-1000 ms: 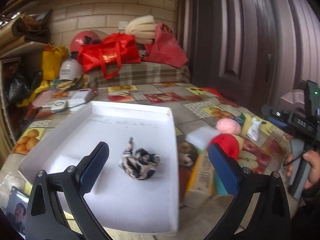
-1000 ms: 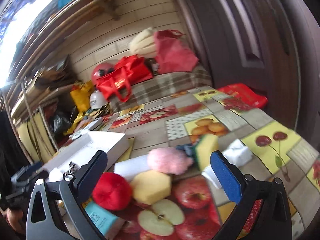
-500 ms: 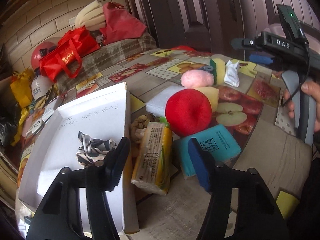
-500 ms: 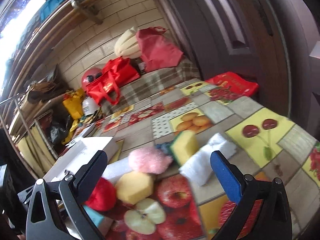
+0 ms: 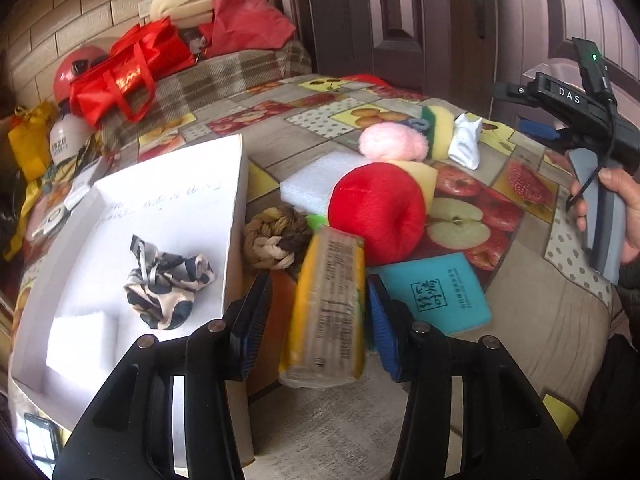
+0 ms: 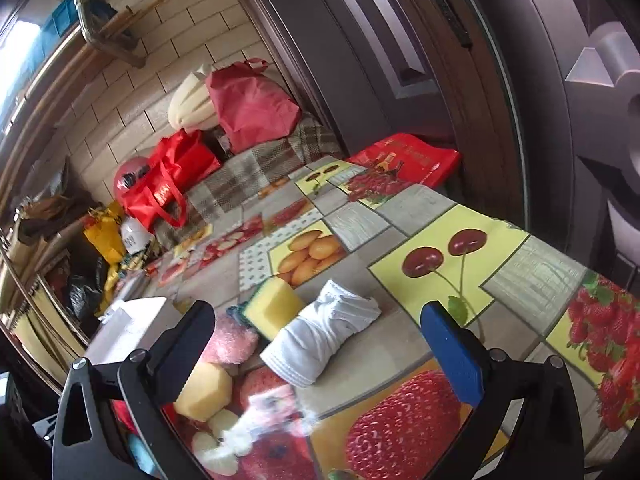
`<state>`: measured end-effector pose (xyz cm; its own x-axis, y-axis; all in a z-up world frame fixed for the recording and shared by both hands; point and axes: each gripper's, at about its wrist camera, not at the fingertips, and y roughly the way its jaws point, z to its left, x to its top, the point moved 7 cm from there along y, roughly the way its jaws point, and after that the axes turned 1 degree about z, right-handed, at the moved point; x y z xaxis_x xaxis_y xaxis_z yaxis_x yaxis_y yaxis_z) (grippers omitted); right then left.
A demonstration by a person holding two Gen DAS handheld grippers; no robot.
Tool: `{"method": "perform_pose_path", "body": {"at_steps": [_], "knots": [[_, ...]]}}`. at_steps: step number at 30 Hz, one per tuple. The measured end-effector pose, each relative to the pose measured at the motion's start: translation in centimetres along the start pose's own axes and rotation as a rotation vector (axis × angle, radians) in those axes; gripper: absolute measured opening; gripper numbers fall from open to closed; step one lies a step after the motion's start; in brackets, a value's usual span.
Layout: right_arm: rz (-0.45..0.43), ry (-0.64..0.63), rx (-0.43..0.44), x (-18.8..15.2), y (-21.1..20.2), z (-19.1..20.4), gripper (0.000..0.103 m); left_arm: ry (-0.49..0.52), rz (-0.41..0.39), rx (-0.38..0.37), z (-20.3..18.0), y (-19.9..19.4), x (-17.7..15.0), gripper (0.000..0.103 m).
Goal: Organize soft objects
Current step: 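Grasp the yellow tissue pack with the left gripper while the right gripper grasps the white sock, then carry both into the white box, releasing the sock and the tissue pack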
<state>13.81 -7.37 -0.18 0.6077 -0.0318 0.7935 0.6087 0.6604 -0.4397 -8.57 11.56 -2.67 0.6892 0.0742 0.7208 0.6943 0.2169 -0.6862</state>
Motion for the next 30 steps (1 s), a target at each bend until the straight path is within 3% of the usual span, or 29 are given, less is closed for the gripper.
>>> {"method": "perform_pose_path", "body": {"at_steps": [6, 8, 11, 13, 14, 15, 17, 21, 30], "knots": [[0.163, -0.068, -0.013, -1.1, 2.9, 0.8, 0.103, -0.001, 0.023, -0.004, -0.2, 0.4, -0.2, 0.047], [0.215, -0.127, -0.033, -1.7, 4.4, 1.6, 0.103, -0.016, 0.029, -0.024, -0.1, 0.6, -0.3, 0.029], [0.277, -0.19, -0.078, -2.3, 6.5, 2.2, 0.103, -0.027, 0.032, -0.033, 0.1, 0.6, -0.3, 0.026], [0.335, -0.203, -0.086, -3.0, 7.6, 2.1, 0.098, -0.024, 0.027, -0.031, 0.0, 0.4, -0.3, 0.026], [0.338, -0.209, -0.086, -3.1, 7.6, 2.1, 0.086, -0.021, 0.026, -0.03, 0.1, 0.4, -0.3, 0.026], [0.328, -0.215, -0.074, -3.0, 7.3, 2.2, 0.06, -0.018, 0.024, -0.03, 0.0, 0.4, -0.3, 0.026], [0.328, -0.227, -0.044, -3.2, 6.9, 2.2, 0.045, -0.012, 0.013, -0.031, -0.1, 0.1, -0.3, 0.026], [0.289, -0.167, 0.011, -2.7, 5.6, 1.7, 0.042, -0.022, -0.048, -0.023, 0.3, -1.1, 0.1, 0.026], [-0.067, -0.145, 0.163, -0.6, -1.1, 4.3, 0.042, -0.129, -0.193, -0.025, 2.7, -4.1, 0.8, 0.026]]}}
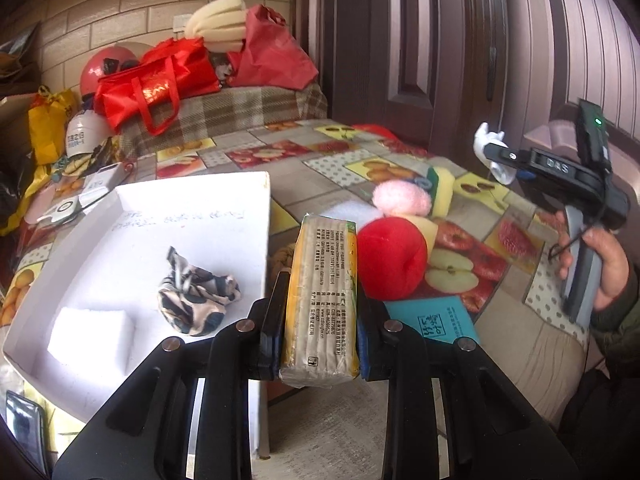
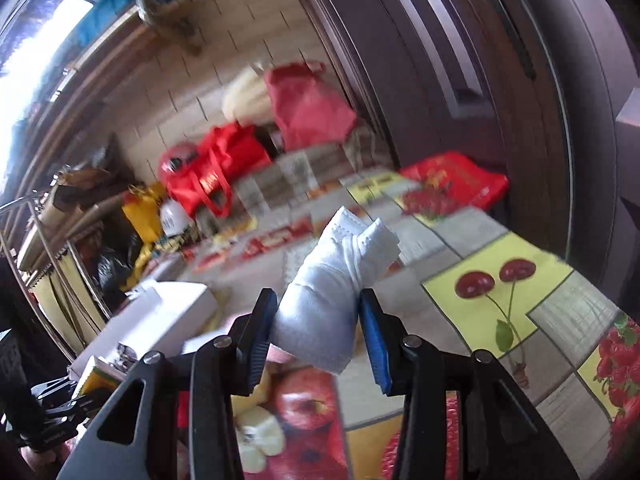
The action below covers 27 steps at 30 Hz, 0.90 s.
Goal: Organize soft objects
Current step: 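Carry both into the white box, releasing the sock and the tissue pack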
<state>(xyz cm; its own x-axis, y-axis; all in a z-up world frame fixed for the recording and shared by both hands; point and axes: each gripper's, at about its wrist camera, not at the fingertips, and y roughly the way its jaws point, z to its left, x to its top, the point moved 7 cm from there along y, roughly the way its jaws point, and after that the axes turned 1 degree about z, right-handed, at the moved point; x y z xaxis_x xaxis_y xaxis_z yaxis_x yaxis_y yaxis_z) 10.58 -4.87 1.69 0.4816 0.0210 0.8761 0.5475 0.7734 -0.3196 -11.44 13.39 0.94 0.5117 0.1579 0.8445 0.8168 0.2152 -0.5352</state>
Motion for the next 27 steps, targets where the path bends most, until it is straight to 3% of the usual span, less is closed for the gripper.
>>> {"method": "perform_pose_path", "body": {"at_steps": [3, 12, 27], "knots": [[-0.033, -0.037, 0.038, -0.3, -0.5, 2.4, 0.042, -0.017, -0.027, 0.02, 0.5, -0.6, 0.3, 0.026], [-0.012, -0.177, 0.153, -2.3, 0.0, 9.9, 0.042, -0.063, -0.088, 0.047, 1.6, -1.8, 0.6, 0.026], [0.14, -0.356, 0.394, -7.2, 1.8, 20.4, 0.043, -0.107, -0.134, 0.176, 5.4, -2.9, 0.3, 0.026]]}}
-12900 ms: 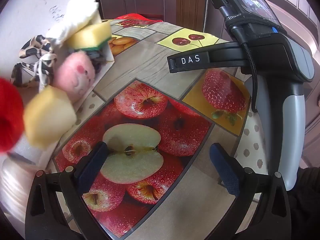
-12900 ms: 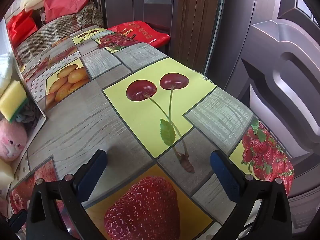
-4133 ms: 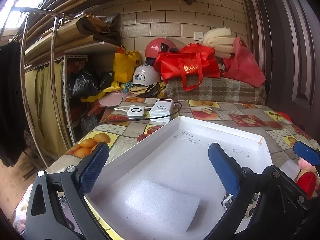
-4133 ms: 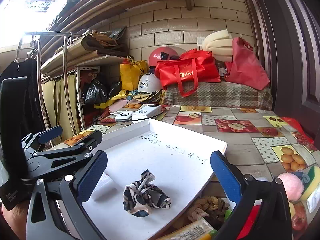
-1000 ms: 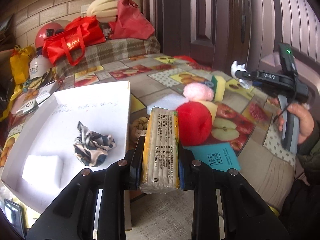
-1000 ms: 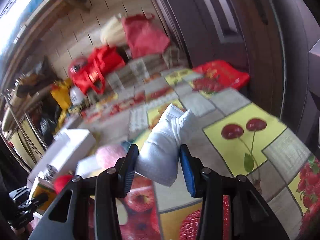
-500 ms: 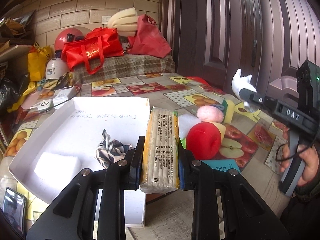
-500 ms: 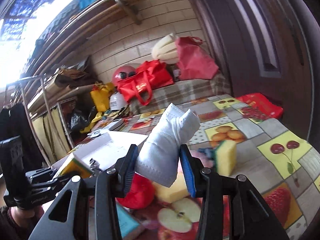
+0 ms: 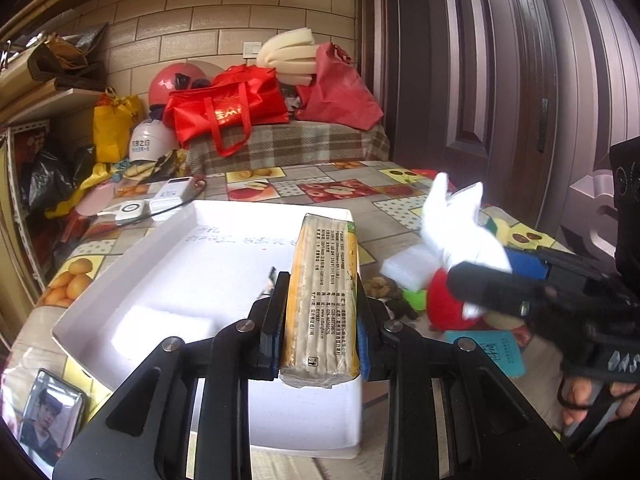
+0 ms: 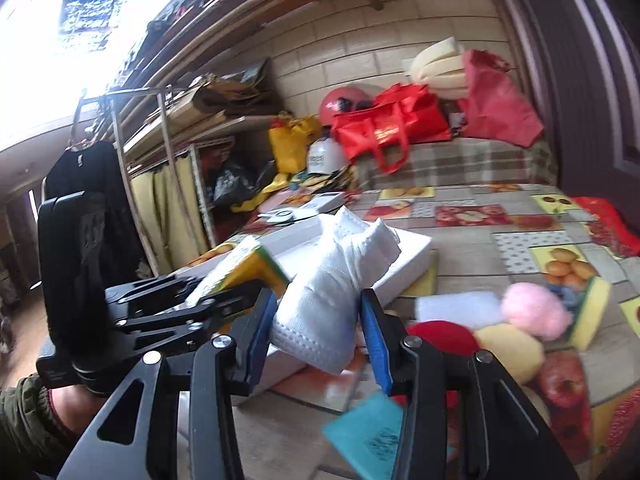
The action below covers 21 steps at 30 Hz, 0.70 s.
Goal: Organize soft objects
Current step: 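Carry both into the white box, releasing the sock and the tissue pack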
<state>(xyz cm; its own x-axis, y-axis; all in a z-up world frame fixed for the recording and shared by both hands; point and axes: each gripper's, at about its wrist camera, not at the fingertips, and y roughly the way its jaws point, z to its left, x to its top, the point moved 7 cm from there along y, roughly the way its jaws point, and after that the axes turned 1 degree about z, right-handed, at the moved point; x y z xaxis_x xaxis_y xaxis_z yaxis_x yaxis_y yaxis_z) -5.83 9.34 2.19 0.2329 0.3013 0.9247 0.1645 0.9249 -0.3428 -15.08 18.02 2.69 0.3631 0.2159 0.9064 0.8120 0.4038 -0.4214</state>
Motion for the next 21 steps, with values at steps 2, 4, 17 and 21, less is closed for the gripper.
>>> {"method": "perform_pose_path", "body": {"at_steps": [2, 4, 17, 21], "knots": [[0.015, -0.032, 0.029, -0.1, 0.9, 1.6, 0.043, -0.015, 0.012, 0.009, 0.7, 0.4, -0.2, 0.026], [0.022, -0.047, 0.046, 0.0, 1.8, 2.6, 0.042, -0.024, 0.023, 0.034, 1.7, 0.8, -0.3, 0.026], [0.054, -0.006, -0.007, 0.0, 5.8, 2.3, 0.042, -0.104, -0.055, 0.174, 7.0, 0.3, 0.2, 0.026], [0.057, -0.007, -0.029, 0.2, 6.6, 2.1, 0.042, -0.157, -0.061, 0.208, 8.8, 0.3, 0.2, 0.026]]}}
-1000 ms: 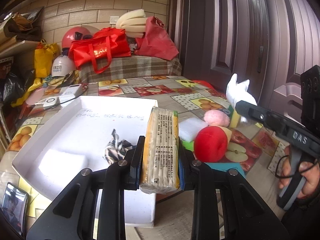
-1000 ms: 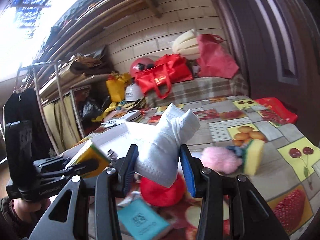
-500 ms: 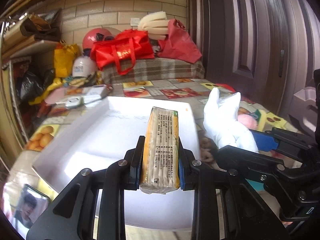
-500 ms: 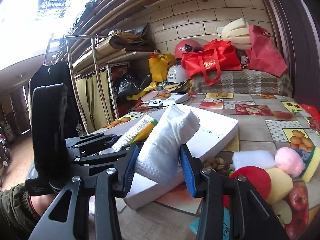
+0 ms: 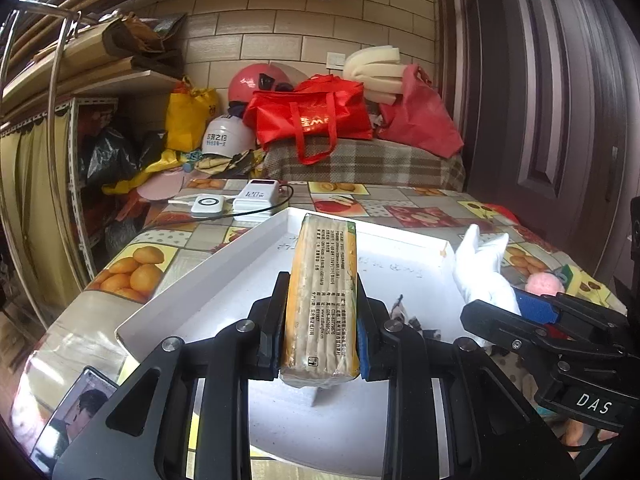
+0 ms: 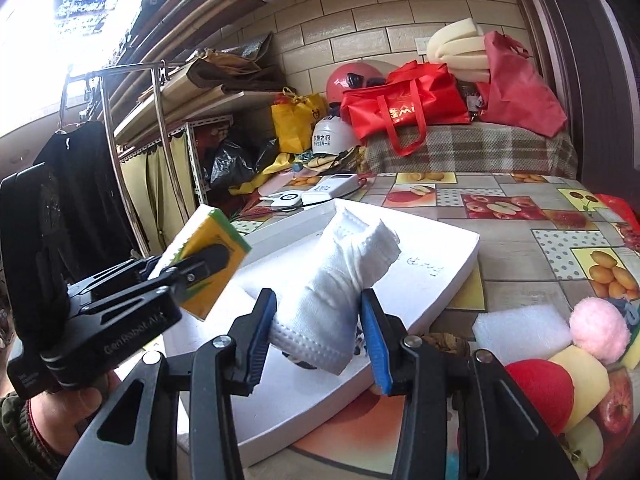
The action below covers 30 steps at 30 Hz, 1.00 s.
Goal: Organize soft objects
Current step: 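Carry both into the white box, releasing the sock and the tissue pack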
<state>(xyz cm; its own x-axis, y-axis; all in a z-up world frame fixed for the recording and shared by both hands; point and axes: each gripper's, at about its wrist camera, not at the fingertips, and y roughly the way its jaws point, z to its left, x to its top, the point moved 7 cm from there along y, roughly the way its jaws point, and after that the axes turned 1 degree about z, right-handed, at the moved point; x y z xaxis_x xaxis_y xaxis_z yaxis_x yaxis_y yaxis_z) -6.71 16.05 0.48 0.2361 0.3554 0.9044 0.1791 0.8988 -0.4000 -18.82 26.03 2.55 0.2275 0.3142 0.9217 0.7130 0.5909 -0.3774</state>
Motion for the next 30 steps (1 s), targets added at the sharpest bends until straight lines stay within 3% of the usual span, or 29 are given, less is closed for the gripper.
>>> {"method": "perform_pose_path", "body": {"at_steps": [4, 8, 12, 17, 23, 30], "knots": [[0.002, -0.027, -0.003, 0.2, 0.6, 0.6, 0.042, -0.006, 0.008, 0.028, 1.0, 0.9, 0.2, 0.026], [0.031, -0.116, 0.053, 0.0, 1.2, 2.7, 0.042, -0.002, 0.009, 0.06, 1.7, 1.8, 0.6, 0.026], [0.118, -0.191, 0.101, -0.9, 2.7, 4.4, 0.042, -0.005, 0.015, 0.077, 2.3, 2.6, 0.9, 0.026], [0.246, -0.086, 0.055, -1.7, 5.5, 1.8, 0.042, -0.014, 0.037, 0.073, 2.6, 3.3, 0.8, 0.026], [0.212, 0.023, -0.072, -0.1, 6.9, -2.6, 0.042, -0.019, 0.103, 0.038, 2.4, 4.6, 0.4, 0.026], [0.165, 0.015, -0.075, 0.3, 5.9, -1.8, 0.043, 0.023, 0.088, 0.061, 1.7, 4.8, 0.7, 0.026]]}}
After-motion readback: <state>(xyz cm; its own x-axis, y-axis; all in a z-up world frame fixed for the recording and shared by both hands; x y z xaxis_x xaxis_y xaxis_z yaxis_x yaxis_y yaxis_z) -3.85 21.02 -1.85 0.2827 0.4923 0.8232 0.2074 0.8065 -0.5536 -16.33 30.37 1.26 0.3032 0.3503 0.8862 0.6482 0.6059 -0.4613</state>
